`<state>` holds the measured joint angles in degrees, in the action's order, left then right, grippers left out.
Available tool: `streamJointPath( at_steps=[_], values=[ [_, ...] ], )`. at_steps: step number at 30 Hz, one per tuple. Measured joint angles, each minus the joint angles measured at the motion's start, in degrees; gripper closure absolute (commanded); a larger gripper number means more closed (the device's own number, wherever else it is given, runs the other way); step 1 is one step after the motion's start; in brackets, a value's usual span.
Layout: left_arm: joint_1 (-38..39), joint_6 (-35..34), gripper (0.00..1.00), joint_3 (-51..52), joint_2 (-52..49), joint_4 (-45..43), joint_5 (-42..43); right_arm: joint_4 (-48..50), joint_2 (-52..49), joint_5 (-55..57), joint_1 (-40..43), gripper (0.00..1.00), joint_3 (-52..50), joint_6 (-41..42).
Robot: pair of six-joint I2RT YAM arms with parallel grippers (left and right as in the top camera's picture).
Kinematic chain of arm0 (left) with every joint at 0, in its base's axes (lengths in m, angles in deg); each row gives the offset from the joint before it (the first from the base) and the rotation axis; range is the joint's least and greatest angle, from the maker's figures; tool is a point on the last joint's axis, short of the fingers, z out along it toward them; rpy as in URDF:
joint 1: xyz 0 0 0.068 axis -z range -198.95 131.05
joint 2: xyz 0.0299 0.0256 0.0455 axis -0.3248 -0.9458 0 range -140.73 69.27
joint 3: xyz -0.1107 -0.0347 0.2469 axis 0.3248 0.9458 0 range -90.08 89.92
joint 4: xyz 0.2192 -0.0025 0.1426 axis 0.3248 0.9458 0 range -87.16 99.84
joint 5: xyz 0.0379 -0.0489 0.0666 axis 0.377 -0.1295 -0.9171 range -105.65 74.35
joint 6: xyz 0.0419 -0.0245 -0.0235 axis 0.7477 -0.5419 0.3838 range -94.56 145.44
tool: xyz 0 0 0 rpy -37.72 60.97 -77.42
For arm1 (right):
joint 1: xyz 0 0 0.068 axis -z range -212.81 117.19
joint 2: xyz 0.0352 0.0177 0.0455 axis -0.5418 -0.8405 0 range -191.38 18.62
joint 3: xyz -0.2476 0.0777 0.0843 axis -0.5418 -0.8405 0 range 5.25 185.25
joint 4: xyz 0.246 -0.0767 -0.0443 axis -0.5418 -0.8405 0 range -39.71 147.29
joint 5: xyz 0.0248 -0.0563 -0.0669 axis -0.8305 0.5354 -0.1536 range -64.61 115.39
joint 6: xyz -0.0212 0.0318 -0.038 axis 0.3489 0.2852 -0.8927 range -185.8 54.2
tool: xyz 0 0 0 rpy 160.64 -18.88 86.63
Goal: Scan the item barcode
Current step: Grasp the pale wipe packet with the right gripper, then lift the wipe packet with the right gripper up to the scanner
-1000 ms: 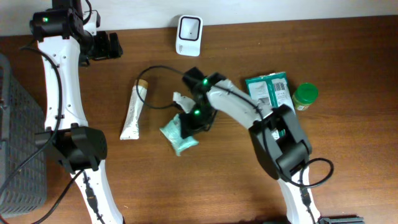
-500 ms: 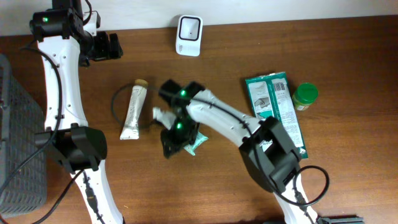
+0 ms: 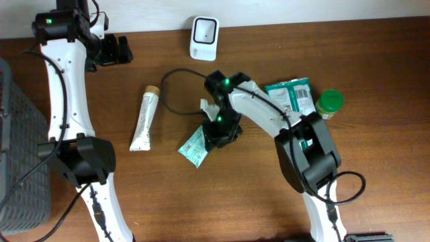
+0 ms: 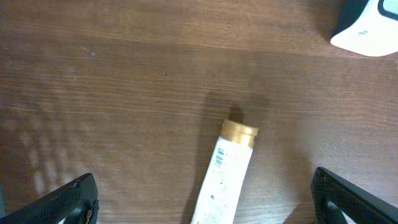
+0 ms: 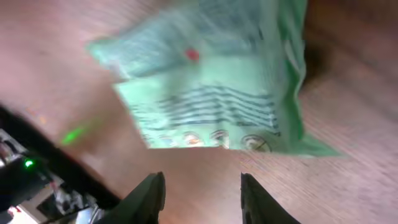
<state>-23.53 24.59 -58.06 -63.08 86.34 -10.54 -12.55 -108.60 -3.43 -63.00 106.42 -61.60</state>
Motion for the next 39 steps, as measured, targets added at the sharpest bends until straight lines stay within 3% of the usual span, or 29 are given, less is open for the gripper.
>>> streamJointPath(
  at_steps=[1,4,8,14,16,21,22,23,28,33,39],
  values=[
    [0.0,0.0,0.01,0.0,0.0,0.0,0.0,-0.9,0.1,-0.6,0.9,0.44,2.5,-1.9],
    [0.0,0.0,0.01,0.0,0.0,0.0,0.0,2.0,0.4,-1.0,5.1,0.32,4.2,-8.8],
    [0.0,0.0,0.01,0.0,0.0,0.0,0.0,5.9,-1.5,-2.2,7.8,0.31,4.3,-14.8],
    [0.0,0.0,0.01,0.0,0.0,0.0,0.0,7.7,-7.1,-8.5,6.7,0.32,4.4,-17.5],
    [0.0,0.0,0.01,0.0,0.0,0.0,0.0,8.4,-7.7,-10.2,4.8,0.50,4.4,-17.0],
    [0.0,0.0,0.01,0.0,0.0,0.0,0.0,11.2,-8.6,-6.8,1.1,0.82,4.4,-4.6],
    [0.0,0.0,0.01,0.0,0.0,0.0,0.0,11.2,-8.6,-6.4,1.1,0.93,4.4,-3.8],
    [0.0,0.0,0.00,0.0,0.0,0.0,0.0,11.1,-8.6,-6.4,1.1,0.96,4.5,-2.9],
    [0.0,0.0,0.01,0.0,0.0,0.0,0.0,8.8,-8.7,-8.2,2.6,0.96,4.5,-2.4],
    [0.0,0.0,0.01,0.0,0.0,0.0,0.0,2.8,-8.4,-14.0,10.4,0.96,8.1,-4.5],
    [0.0,0.0,0.00,0.0,0.0,0.0,0.0,-0.2,3.5,-17.2,16.2,0.96,14.0,-5.9]
  ],
)
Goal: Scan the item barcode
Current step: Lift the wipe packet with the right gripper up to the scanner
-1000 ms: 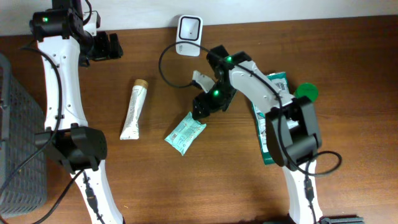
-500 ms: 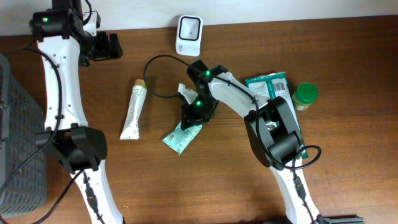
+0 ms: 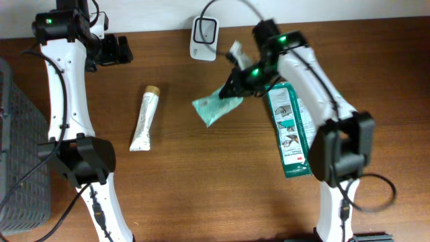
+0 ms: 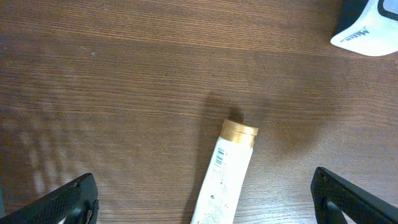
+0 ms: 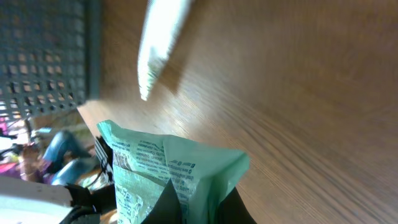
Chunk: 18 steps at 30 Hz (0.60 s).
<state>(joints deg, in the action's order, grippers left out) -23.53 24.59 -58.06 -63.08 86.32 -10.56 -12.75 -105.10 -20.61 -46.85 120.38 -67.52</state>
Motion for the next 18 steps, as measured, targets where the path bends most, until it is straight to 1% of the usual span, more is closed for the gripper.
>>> streamJointPath(
  at_steps=[3,4,6,9,12,14,15,17,18],
  values=[
    [0.0,0.0,0.00,0.0,0.0,0.0,0.0,0.2,9.6,5.6,0.7,0.96,1.2,0.5],
    [0.0,0.0,0.01,0.0,0.0,0.0,0.0,0.2,10.0,6.8,0.7,0.96,1.2,0.6],
    [0.0,0.0,0.01,0.0,0.0,0.0,0.0,0.9,14.4,11.9,0.4,0.96,1.2,1.6],
    [0.0,0.0,0.01,0.0,0.0,0.0,0.0,2.3,16.7,25.5,-2.6,0.96,1.2,3.8],
    [0.0,0.0,0.01,0.0,0.0,-0.1,0.0,3.5,16.1,42.3,-8.3,0.96,3.1,5.1],
    [0.0,0.0,0.01,0.0,0.0,0.0,0.0,11.1,13.6,53.4,-11.7,0.96,8.5,1.9],
    [0.0,0.0,0.01,0.0,0.0,0.0,0.0,17.0,12.8,58.3,-12.7,0.96,9.1,-1.2],
    [0.0,0.0,0.01,0.0,0.0,0.0,0.0,32.5,9.1,67.5,-14.0,0.96,9.9,-10.2],
    [0.0,0.0,0.01,0.0,0.0,0.1,0.0,41.0,5.8,71.0,-14.1,0.96,9.9,-17.2]
  ],
)
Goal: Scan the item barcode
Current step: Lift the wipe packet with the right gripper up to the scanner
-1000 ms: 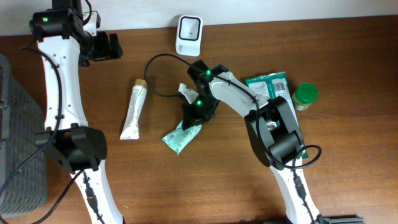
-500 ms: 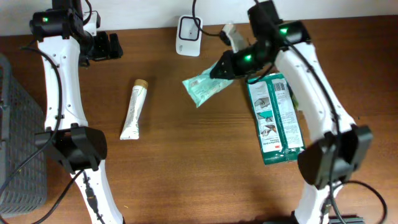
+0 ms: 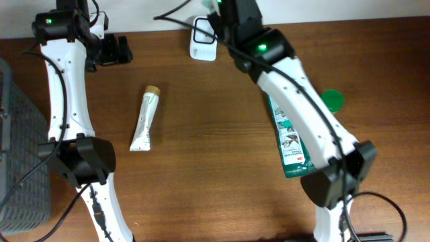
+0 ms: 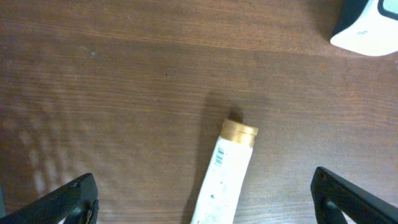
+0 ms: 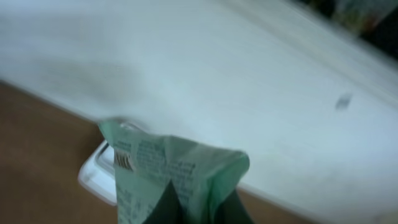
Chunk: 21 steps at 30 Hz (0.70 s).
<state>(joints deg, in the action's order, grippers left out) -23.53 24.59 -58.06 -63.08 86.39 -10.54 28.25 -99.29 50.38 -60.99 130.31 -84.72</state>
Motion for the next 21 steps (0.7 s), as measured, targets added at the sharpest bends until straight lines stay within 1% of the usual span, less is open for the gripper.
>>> streamJointPath(
  at_steps=[1,2,5,6,7,8,11,21],
  values=[
    [0.0,0.0,0.01,0.0,0.0,0.0,0.0,5.0,-2.8,1.7,0.0,0.96,0.1,-4.8],
    [0.0,0.0,0.01,0.0,0.0,-0.2,0.0,9.6,-4.7,2.8,0.0,0.96,-0.2,-7.9],
    [0.0,0.0,0.01,0.0,0.0,0.0,0.0,29.3,-15.6,4.4,0.4,0.96,-0.3,-25.2],
    [0.0,0.0,0.01,0.0,0.0,-0.1,0.0,31.6,-17.9,4.3,0.5,0.96,-0.3,-28.7],
    [0.0,0.0,0.01,0.0,0.0,-0.1,0.0,36.2,-20.8,3.9,0.7,0.96,-0.4,-32.0],
    [0.0,0.0,0.01,0.0,0.0,-0.1,0.0,38.2,-22.8,3.2,0.9,0.96,-0.4,-34.2],
    [0.0,0.0,0.01,0.0,0.0,-0.2,0.0,38.9,-26.4,1.7,1.5,0.96,-0.4,-37.5],
    [0.0,0.0,0.01,0.0,0.0,-0.2,0.0,39.2,-26.5,1.4,1.9,0.96,-0.4,-38.3]
  ],
)
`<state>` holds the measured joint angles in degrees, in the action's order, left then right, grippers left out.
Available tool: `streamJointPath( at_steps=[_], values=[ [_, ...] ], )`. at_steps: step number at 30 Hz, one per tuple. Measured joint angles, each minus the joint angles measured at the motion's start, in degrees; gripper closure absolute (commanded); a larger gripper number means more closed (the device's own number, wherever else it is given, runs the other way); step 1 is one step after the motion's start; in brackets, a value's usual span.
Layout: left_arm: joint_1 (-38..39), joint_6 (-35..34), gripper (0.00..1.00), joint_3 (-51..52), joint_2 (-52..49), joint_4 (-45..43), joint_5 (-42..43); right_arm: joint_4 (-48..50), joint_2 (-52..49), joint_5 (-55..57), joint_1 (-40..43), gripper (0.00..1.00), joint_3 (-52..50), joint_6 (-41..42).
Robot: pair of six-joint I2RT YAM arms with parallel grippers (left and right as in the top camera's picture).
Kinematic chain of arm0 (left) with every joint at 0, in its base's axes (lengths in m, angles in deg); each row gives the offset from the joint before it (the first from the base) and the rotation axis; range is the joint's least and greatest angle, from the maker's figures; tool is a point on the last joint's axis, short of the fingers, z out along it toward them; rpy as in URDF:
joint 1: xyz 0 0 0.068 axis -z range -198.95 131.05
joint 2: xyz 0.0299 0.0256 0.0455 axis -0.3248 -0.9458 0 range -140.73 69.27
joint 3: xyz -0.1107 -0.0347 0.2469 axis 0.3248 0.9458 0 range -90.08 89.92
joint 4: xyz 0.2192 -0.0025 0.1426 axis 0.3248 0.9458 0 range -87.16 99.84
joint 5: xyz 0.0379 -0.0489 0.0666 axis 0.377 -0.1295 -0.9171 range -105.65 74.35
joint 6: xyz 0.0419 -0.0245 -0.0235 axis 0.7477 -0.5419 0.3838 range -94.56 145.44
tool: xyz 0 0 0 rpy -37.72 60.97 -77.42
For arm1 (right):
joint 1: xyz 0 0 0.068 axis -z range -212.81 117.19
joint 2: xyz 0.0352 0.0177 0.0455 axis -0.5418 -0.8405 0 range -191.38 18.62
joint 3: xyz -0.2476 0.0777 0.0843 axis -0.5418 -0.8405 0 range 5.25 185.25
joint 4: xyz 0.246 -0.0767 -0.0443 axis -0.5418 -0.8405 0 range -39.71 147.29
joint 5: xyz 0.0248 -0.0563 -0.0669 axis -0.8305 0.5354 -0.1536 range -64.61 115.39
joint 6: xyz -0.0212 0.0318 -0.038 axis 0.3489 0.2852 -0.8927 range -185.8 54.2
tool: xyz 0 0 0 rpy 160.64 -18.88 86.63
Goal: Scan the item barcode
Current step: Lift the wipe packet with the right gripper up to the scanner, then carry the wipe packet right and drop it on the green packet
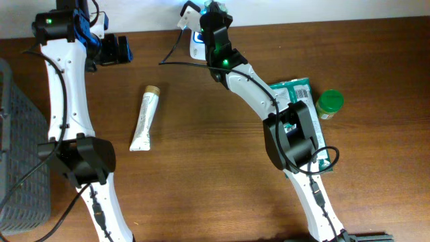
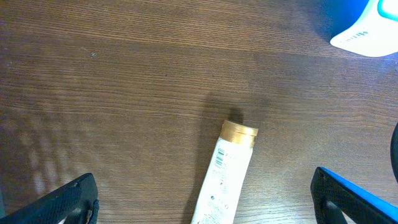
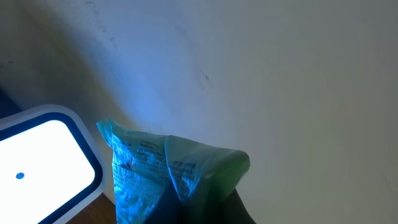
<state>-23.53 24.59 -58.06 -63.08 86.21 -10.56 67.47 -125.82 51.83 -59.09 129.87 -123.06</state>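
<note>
A small green packet (image 3: 155, 180) with printed text is pinched at its lower edge in my right gripper (image 3: 199, 208), which is shut on it. Blue light falls across the packet. It hangs close beside the white barcode scanner (image 3: 37, 155), whose face glows white inside a blue rim. From overhead the right gripper (image 1: 212, 17) is at the table's back edge, right over the scanner (image 1: 199, 37), which shines blue. My left gripper (image 1: 111, 50) stands open at the far left, nothing between its fingers (image 2: 68, 199).
A white tube with a gold cap (image 1: 145, 118) lies left of centre, also under the left gripper (image 2: 227, 168). A larger green packet (image 1: 293, 94) and a green-lidded jar (image 1: 330, 102) sit at the right. A grey basket (image 1: 20, 154) stands at the left edge.
The scanner now glows blue and its light falls on the held packet. My right arm has shifted, so the larger packet and jar show again. The left arm is unchanged.
My right gripper was open over the small green packet lying mid-table. Then it was shut on the packet, lifted toward the scanner. Then it held the packet by the back wall at the scanner, and now the scanner glows blue on it.
</note>
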Motion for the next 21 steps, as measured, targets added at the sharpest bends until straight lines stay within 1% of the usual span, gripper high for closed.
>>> streamJointPath(
  at_steps=[2,5,6,8,10,11,12,13,14,15,16,19,21],
  values=[
    [0.1,0.0,0.01,0.0,0.0,0.0,0.0,0.0,0.0,0.0,0.0,0.96,0.0,0.9],
    [0.4,0.0,0.01,0.0,0.0,0.0,0.0,-1.0,0.1,-0.1,0.1,0.96,0.0,8.0],
    [0.5,0.0,0.01,0.0,0.0,0.0,0.0,-2.6,0.3,-0.2,0.2,0.96,0.0,10.3],
    [0.5,0.0,0.01,0.0,0.0,0.0,0.0,-9.6,1.9,-0.5,0.5,0.96,0.0,16.5],
    [0.5,0.0,0.01,0.0,0.0,0.1,0.1,-21.5,6.2,-1.1,0.7,0.96,-0.2,23.3],
    [0.5,0.0,0.00,0.0,0.0,0.1,0.0,-29.6,10.2,-1.9,0.7,0.96,-0.3,29.2],
    [0.5,0.0,0.00,0.0,0.0,0.2,0.0,-35.6,13.7,-3.5,0.7,0.96,-0.1,34.0],
    [0.5,0.0,0.01,0.0,0.0,0.0,0.0,-43.8,19.0,-5.3,0.7,0.96,0.0,39.8],
    [0.5,0.0,0.01,0.0,0.0,0.1,0.0,-48.2,22.1,-6.7,0.7,0.96,0.7,43.2],
    [0.5,0.0,0.01,0.0,0.0,0.1,0.0,-58.3,26.6,-8.0,0.7,0.96,0.7,47.7],
    [0.5,0.0,0.01,0.0,0.0,0.0,0.0,-65.3,29.6,-9.1,0.7,0.96,0.9,52.3],
    [0.5,0.0,0.01,0.0,0.0,0.1,0.0,-82.8,31.2,-15.5,2.0,0.96,1.0,61.8],
    [0.5,0.0,0.01,0.0,0.0,0.1,0.0,-90.2,30.8,-19.2,4.7,0.96,0.1,66.5]
  ],
)
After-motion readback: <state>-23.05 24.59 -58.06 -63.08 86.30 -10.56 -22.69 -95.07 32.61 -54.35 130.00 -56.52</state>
